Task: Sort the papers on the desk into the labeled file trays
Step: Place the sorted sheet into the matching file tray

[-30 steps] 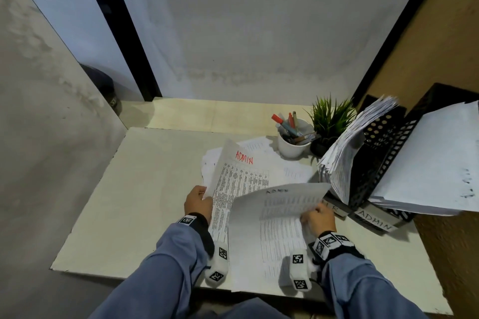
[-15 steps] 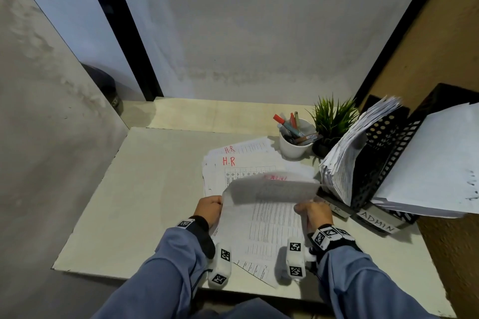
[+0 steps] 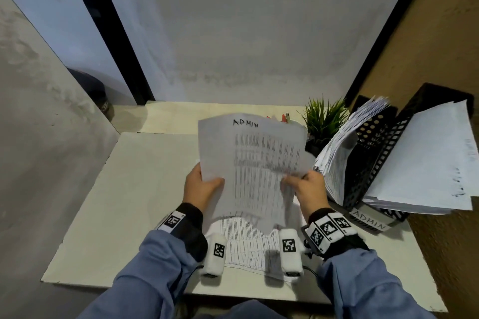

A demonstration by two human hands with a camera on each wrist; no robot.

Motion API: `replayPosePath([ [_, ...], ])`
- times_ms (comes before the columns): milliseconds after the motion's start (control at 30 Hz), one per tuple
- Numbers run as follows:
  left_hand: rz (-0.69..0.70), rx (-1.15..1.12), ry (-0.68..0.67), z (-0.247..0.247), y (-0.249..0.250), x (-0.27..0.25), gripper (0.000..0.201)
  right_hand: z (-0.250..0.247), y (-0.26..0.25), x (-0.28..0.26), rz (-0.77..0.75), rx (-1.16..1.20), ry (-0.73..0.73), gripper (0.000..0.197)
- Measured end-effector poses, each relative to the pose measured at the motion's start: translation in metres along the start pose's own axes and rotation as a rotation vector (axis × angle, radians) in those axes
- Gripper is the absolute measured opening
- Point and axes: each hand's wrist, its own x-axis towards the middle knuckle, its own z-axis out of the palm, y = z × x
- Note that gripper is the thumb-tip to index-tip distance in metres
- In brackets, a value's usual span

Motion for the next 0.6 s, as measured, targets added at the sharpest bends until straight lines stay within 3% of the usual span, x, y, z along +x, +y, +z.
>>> replayPosePath([
  [133,0.058,-0.036,-0.026,-0.004,0.006,0.0,0.033,0.0,-0.022,-0.007,-0.189,0.076,-0.012,0.029],
  [367,-0.103,0.05,-0.05,0.001,-0.028,-0.017,0.014,0.011,0.004,-0.018,-0.038,-0.141,-0.065,0.019],
  [467,-0.007,0.103,-0.099,0.008,0.005,-0.019,0.009,-0.003,-0.014,-0.016,-0.109,-0.13,-0.032,0.009],
  [600,0.235,0.143,-0.281,0.028,0.067,-0.018,0.014,-0.051,-0.063,-0.016,-0.283,-0.042,0.004,0.025],
])
